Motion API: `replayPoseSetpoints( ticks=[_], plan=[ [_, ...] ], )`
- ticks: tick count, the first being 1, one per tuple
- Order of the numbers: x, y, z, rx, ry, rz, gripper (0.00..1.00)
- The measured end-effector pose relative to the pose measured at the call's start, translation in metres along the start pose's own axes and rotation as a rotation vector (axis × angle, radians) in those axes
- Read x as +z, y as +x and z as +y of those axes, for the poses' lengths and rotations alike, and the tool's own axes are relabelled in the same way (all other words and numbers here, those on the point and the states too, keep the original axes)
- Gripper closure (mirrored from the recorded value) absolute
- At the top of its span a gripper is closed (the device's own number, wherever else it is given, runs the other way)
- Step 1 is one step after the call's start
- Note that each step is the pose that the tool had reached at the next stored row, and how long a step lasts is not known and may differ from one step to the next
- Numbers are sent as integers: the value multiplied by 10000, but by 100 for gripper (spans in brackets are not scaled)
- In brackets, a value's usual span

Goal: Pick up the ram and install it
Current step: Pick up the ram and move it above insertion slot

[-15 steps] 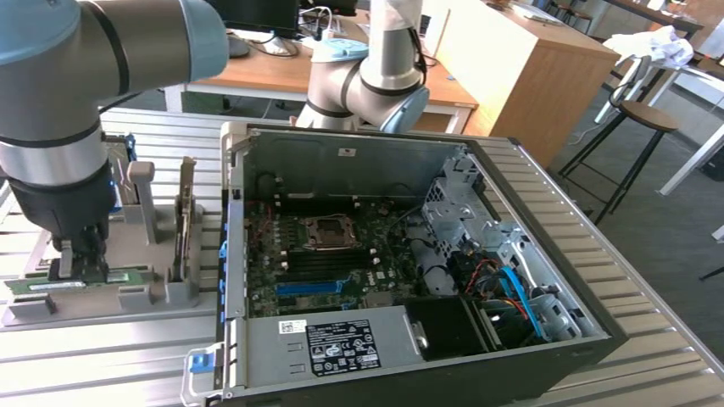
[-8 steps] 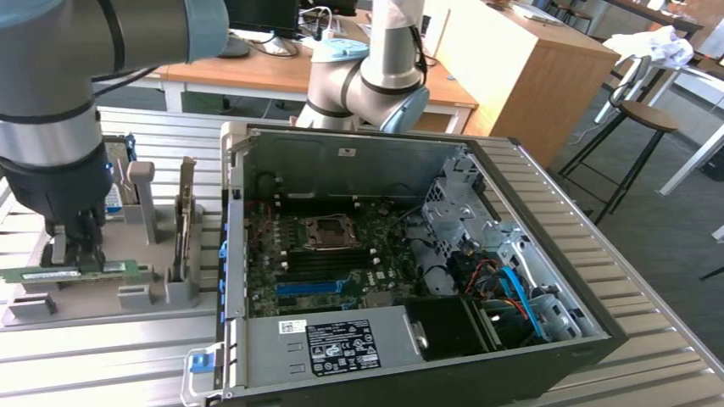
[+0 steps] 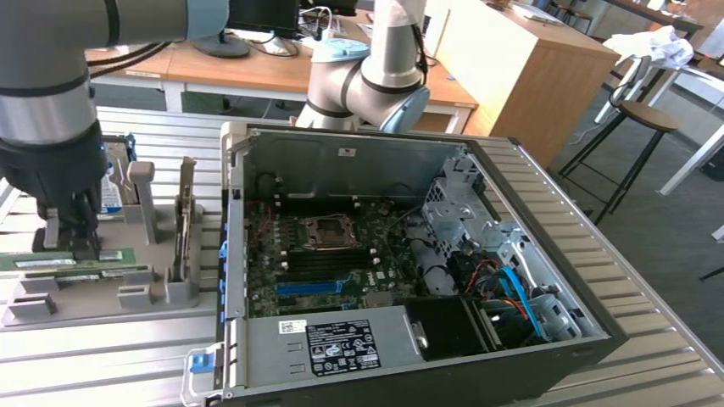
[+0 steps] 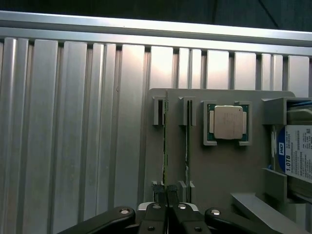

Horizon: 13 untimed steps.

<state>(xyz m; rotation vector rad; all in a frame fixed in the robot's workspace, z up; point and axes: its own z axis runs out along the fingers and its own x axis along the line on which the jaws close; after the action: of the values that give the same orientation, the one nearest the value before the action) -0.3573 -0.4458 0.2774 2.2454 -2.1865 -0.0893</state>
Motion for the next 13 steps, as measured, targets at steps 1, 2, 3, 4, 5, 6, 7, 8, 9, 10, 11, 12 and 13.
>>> replayPoseSetpoints(
  ticks=[1, 2, 3, 4, 5, 6, 7, 8, 9, 10, 11, 12, 13],
  plan=[
    [-29, -1, 1, 6, 0, 0, 89],
    [-57, -2, 2, 10, 1, -1, 89],
    [-86, -3, 3, 15, 1, 0, 89],
    [-115, -4, 4, 20, 1, -1, 89],
    [-140, -5, 5, 25, 1, -1, 89],
    [-165, -6, 6, 30, 1, -1, 89],
    [-188, -7, 7, 35, 1, -1, 89],
    [-212, -8, 7, 40, 1, -1, 89],
    [-236, -9, 8, 45, 1, -2, 89],
    [-259, -10, 9, 50, 2, -2, 89],
    [-281, -10, 10, 54, 3, -3, 89],
    [-303, -11, 10, 57, 2, -2, 89],
    [-326, -12, 11, 61, 3, -3, 89]
  ],
)
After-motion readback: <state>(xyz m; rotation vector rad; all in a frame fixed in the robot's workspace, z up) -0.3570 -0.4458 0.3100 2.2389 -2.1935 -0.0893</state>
